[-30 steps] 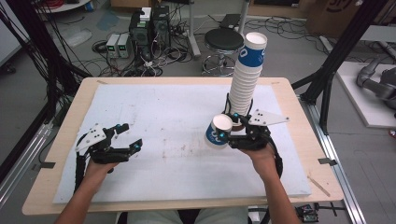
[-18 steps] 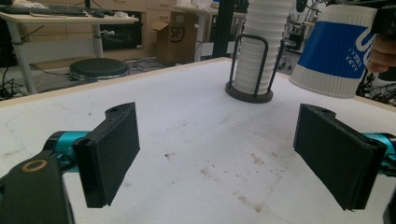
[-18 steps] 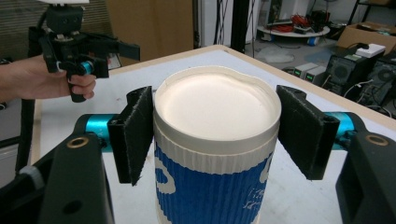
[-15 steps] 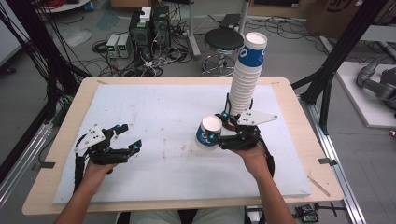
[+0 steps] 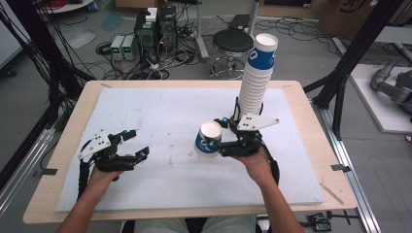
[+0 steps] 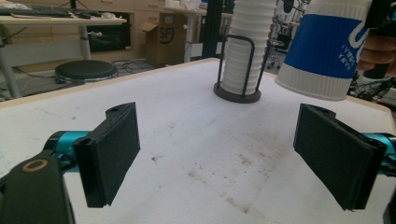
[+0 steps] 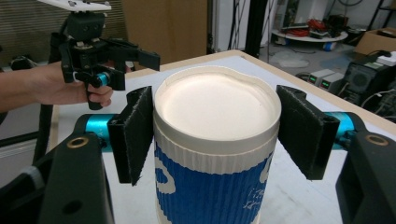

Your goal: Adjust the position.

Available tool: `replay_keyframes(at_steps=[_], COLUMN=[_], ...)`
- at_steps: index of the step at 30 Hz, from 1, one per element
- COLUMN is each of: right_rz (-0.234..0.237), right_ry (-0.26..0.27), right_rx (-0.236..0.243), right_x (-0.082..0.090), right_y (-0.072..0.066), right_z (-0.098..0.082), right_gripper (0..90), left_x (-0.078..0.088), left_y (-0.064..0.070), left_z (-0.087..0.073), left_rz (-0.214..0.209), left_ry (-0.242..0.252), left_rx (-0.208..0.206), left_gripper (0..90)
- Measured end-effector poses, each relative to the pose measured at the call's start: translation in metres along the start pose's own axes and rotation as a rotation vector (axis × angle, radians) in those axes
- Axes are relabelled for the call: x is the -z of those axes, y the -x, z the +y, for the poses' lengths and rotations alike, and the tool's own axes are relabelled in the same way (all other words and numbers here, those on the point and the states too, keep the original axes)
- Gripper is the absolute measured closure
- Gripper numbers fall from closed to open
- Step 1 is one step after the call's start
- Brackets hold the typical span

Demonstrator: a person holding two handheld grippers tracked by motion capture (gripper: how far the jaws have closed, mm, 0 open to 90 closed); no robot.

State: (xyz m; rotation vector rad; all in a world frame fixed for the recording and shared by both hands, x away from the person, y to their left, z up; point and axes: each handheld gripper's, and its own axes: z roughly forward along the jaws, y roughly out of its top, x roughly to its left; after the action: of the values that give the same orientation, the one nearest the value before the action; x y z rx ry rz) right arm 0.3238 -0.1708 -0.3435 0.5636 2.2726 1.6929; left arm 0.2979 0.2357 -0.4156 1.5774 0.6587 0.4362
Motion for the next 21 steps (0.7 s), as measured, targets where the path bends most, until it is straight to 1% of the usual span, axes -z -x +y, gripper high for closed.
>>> replay_keyframes(at_steps=[3,6,7,9,14,18,19,20,21], right_rz=[0.019,0.027,0.039,0.045,0.07,0.082,0.089,0.094,0.094], right_ry=[0.004,0.004,0.009,0.011,0.009,0.009,0.006,0.002,0.002], right_rx=[-0.005,-0.001,0.0,-0.005,-0.01,-0.014,-0.013,-0.014,-0.014], right_x=[-0.008,-0.012,-0.017,-0.019,-0.028,-0.031,-0.033,-0.034,-0.034], right_y=[-0.001,-0.002,-0.001,-0.001,-0.002,-0.003,-0.004,-0.004,-0.004], right_z=[0.002,0.003,0.006,0.007,0.012,0.012,0.012,0.013,0.013], right_gripper=[31.8,31.8,31.8,31.8,31.8,31.8,31.8,31.8,31.8], left_x=[-0.002,-0.003,-0.003,-0.003,-0.008,-0.016,-0.018,-0.021,-0.024], left_y=[0.002,0.003,0.003,0.005,0.011,0.016,0.017,0.017,0.019], left_z=[0.0,0.0,0.0,0.001,0.005,0.009,0.01,0.011,0.013], left_rz=[-0.026,-0.033,-0.035,-0.049,-0.088,-0.131,-0.147,-0.174,-0.192], left_ry=[-0.007,-0.005,-0.004,-0.005,-0.006,-0.013,-0.01,-0.017,-0.024], left_rx=[-0.002,-0.002,-0.004,0.002,-0.013,-0.032,-0.031,-0.03,-0.037], left_gripper=[14.5,14.4,14.4,14.4,14.4,14.4,14.4,14.4,14.4])
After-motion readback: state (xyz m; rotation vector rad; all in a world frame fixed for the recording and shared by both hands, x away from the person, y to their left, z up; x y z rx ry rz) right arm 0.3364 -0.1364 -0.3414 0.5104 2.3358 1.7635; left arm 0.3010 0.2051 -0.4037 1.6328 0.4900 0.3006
